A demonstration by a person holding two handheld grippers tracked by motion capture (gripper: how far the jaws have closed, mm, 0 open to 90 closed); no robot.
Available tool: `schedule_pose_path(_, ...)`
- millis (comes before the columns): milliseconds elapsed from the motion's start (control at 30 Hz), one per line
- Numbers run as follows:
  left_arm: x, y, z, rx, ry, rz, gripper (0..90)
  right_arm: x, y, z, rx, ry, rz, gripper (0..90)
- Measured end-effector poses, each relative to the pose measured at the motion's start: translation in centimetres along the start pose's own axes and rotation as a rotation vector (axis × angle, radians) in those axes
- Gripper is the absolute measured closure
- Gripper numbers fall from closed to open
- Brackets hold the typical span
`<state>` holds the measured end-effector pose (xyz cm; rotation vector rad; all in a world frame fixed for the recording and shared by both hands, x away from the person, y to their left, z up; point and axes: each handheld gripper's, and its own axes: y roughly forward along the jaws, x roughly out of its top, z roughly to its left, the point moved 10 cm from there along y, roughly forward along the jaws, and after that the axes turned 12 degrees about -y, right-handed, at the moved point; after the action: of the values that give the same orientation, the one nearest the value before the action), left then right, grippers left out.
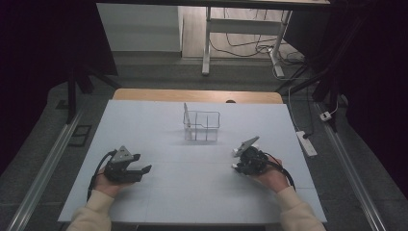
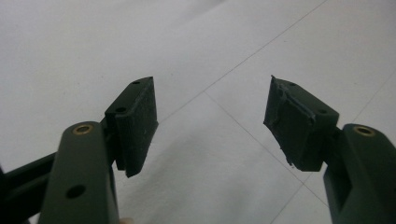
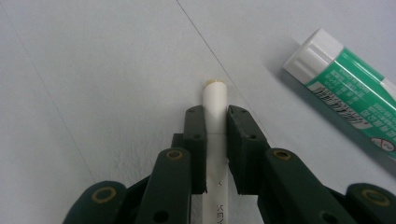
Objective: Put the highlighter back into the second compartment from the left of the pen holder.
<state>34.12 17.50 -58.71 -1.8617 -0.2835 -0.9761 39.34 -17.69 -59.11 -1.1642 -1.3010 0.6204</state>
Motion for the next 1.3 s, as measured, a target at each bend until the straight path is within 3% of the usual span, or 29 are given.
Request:
schedule_pose_path(267,0.0,0.0,0.1,0.0,-0.003,0.0,34.4,-0.1,-0.1,-0.1,0.011,0.009,-0.022,77.8)
schedule_pose_path(367,0.0,0.0,0.1,0.0,-0.003,0.0,34.4,-0.1,-0.3,-0.3,-0.009,0.005,-0.021,77.8)
schedule_pose_path(833,0.0,0.0,0.1,0.0,-0.005,-0.001,34.4,0.4,-2.7,-1.6,-0.037,0.043,-0.144,77.9)
schedule_pose_path(1300,0.0,0.0,0.1,0.0,-0.005,-0.001,34.4,1.4,-4.5,-1.5,-0.039,0.058,-0.23,77.9)
